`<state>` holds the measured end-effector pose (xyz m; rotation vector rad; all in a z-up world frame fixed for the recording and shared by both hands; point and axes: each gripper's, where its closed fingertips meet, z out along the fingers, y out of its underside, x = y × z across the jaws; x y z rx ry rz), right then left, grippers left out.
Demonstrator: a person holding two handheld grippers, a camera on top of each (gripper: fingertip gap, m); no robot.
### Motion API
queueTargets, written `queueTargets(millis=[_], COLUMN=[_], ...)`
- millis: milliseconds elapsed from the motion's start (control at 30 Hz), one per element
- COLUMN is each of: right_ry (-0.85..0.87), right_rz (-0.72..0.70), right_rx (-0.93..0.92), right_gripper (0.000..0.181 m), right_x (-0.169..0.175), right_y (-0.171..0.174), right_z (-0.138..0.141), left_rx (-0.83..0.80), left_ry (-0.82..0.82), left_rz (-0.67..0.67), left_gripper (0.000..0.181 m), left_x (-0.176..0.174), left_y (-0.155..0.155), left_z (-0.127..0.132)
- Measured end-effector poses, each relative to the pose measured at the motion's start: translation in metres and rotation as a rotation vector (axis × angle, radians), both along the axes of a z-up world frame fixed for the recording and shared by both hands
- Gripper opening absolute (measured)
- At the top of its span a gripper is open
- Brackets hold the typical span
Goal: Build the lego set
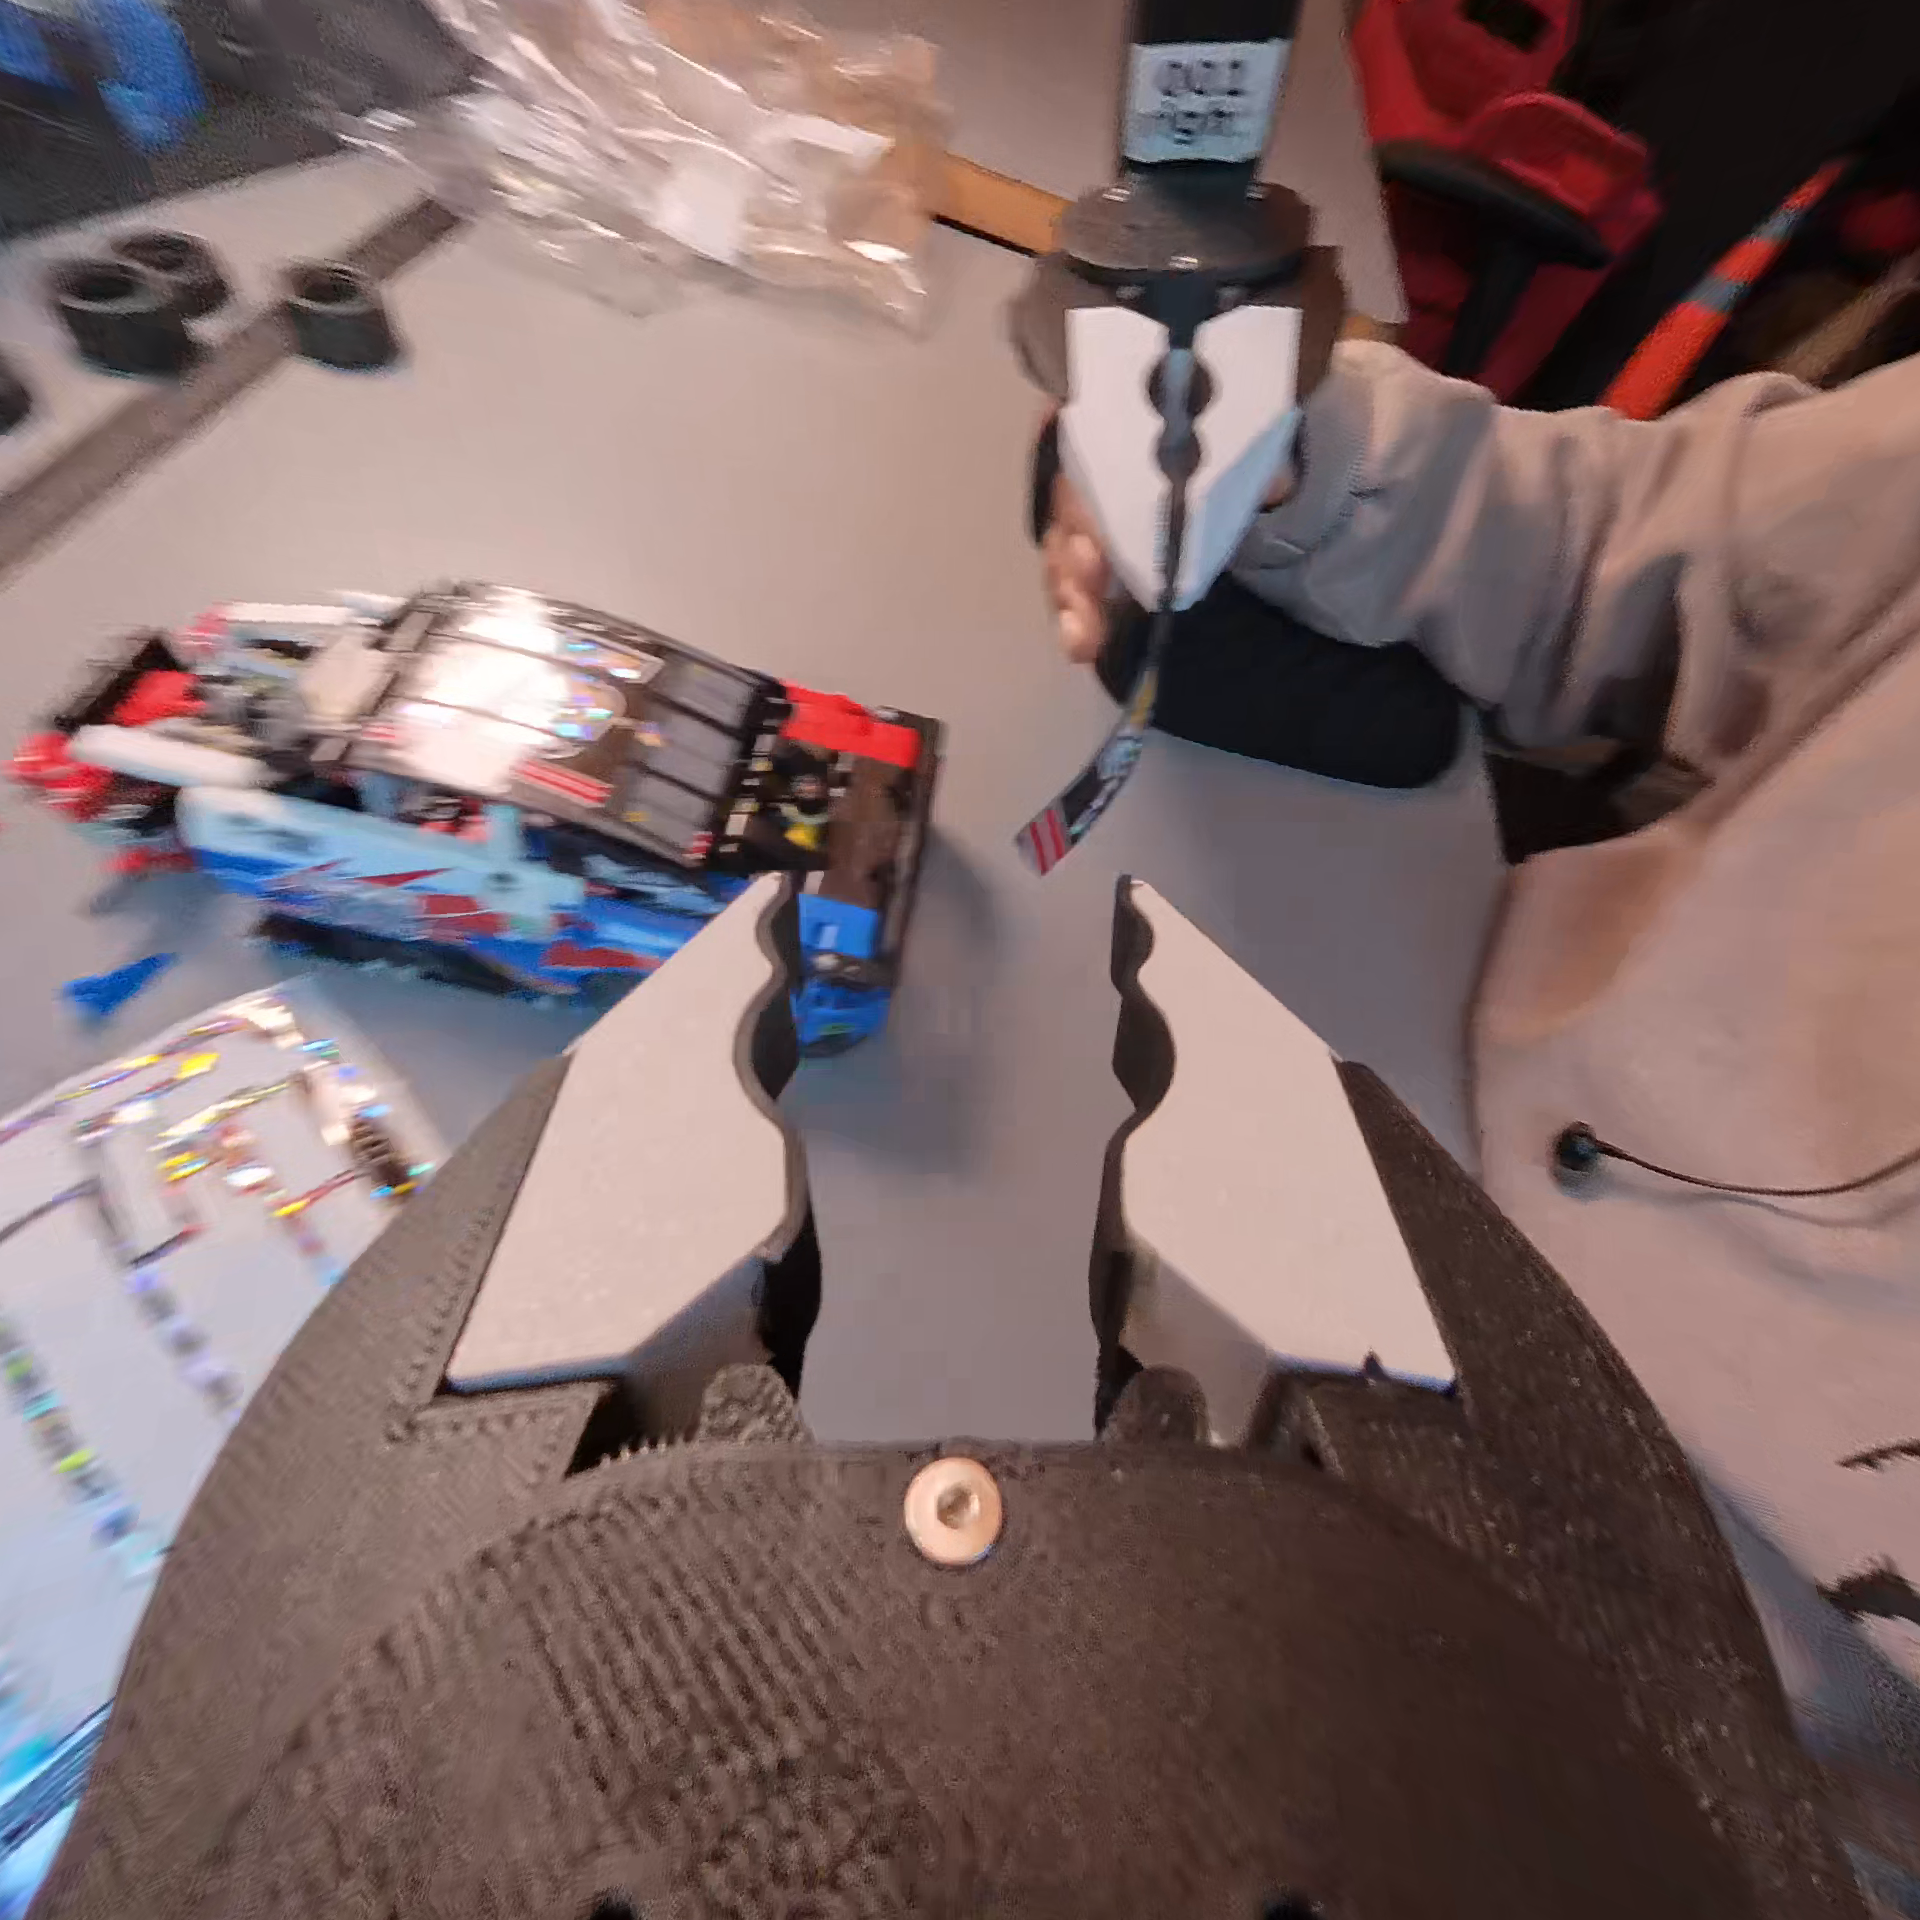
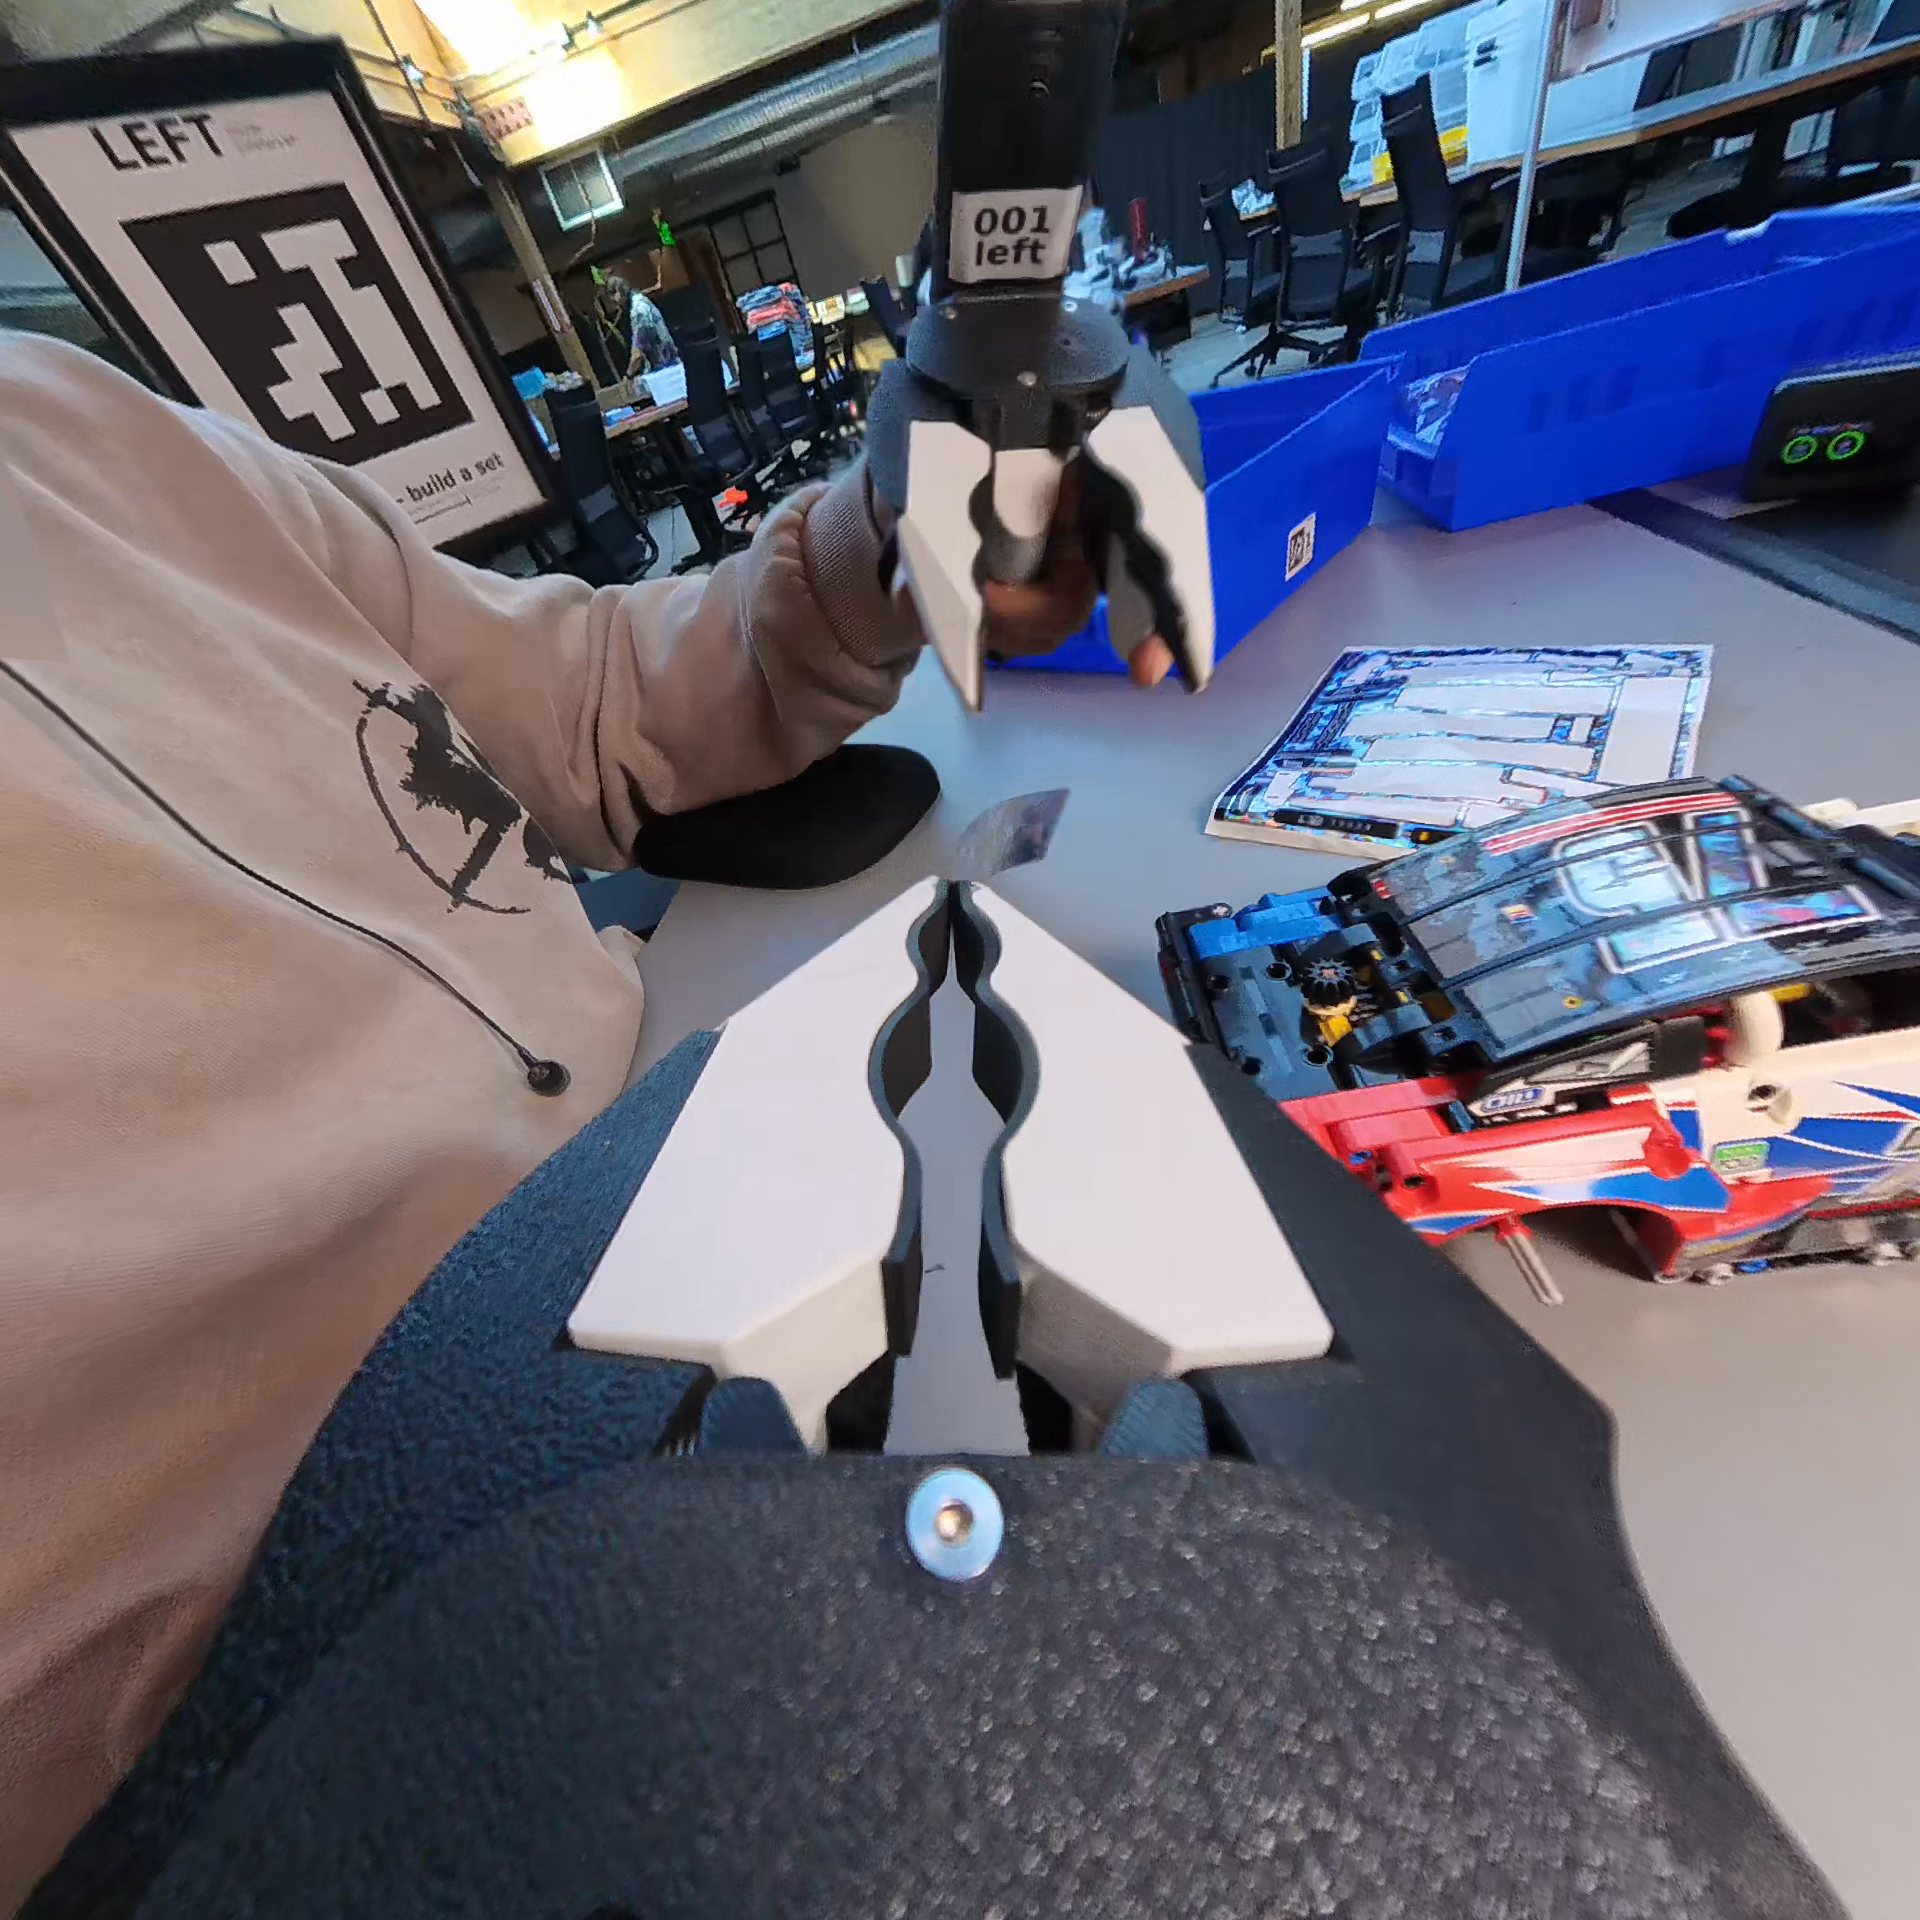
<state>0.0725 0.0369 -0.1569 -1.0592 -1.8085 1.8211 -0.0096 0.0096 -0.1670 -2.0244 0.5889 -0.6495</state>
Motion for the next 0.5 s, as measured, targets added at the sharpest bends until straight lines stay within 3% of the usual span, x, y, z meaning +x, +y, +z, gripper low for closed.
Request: queueTargets(millis=[100, 233, 367, 500], right_ry=[0.031, 0.057, 0.06, 0.052], right_rz=[-0.044, -0.078, -0.088, -0.086], right_rx=[-0.012, -0.033, -0.028, -0.032], right_gripper=[0.0, 0.0, 0.0, 0.0], right_x=[0.003, 0.007, 0.009, 0.011], right_y=[0.014, 0.027, 0.03, 0.031], right_z=[0.012, 0.021, 0.02, 0.017], left_rx=[-0.008, -0.351, -0.621, -0.701], left_ry=[0.063, 0.383, 0.396, 0.387], left_rz=[0.205, 0.523, 0.606, 0.639], left_gripper=[0.069, 0.09, 0.107, 0.108], left_x=[-0.063, -0.167, -0.208, -0.225], left_y=[0.016, 0.025, 0.025, 0.03], left_z=[0.009, -0.055, -0.106, -0.125])
